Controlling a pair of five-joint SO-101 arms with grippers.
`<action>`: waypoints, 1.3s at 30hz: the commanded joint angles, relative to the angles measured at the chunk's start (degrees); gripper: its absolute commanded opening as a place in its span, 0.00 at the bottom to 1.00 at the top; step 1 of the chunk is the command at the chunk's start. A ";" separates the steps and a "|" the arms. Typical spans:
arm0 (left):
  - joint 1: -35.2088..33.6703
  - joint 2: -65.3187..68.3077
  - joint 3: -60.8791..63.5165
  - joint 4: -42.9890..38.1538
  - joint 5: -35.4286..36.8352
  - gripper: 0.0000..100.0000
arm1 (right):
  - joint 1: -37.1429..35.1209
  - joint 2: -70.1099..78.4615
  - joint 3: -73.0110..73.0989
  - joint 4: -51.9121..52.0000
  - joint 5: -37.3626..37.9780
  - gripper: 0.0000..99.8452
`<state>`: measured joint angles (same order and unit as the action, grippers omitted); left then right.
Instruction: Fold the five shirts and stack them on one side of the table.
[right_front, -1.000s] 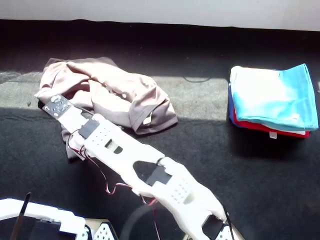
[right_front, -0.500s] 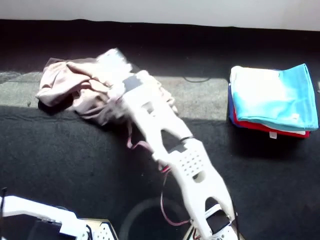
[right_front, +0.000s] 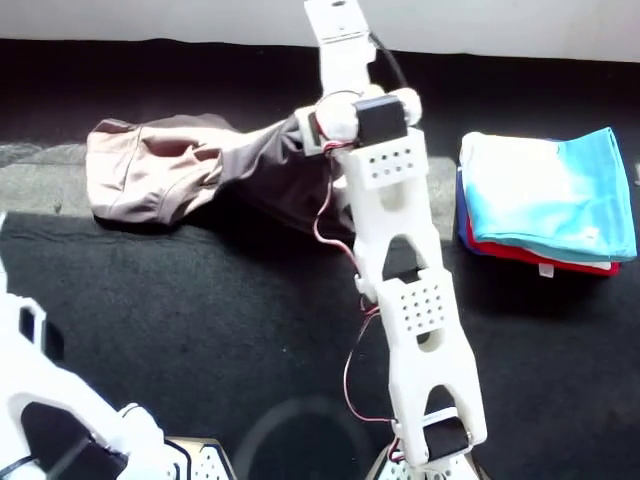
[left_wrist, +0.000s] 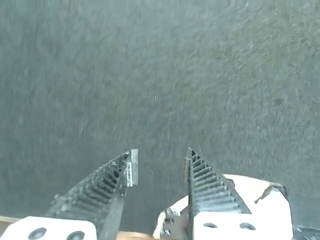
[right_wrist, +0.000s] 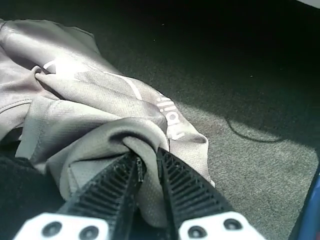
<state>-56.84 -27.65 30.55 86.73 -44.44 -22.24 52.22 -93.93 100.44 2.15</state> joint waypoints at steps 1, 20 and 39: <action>3.47 -1.71 0.57 -4.75 3.69 0.16 | 3.91 -9.01 -1.36 0.66 2.99 0.01; 20.79 -1.71 0.84 -5.71 16.53 0.16 | 14.11 -47.34 10.59 -0.04 12.66 0.01; 26.33 -1.71 0.84 -5.80 18.37 0.16 | 2.59 -47.96 28.09 -5.23 13.54 0.01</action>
<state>-31.43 -27.65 31.60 81.45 -26.24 -15.12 6.86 -65.98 97.63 15.08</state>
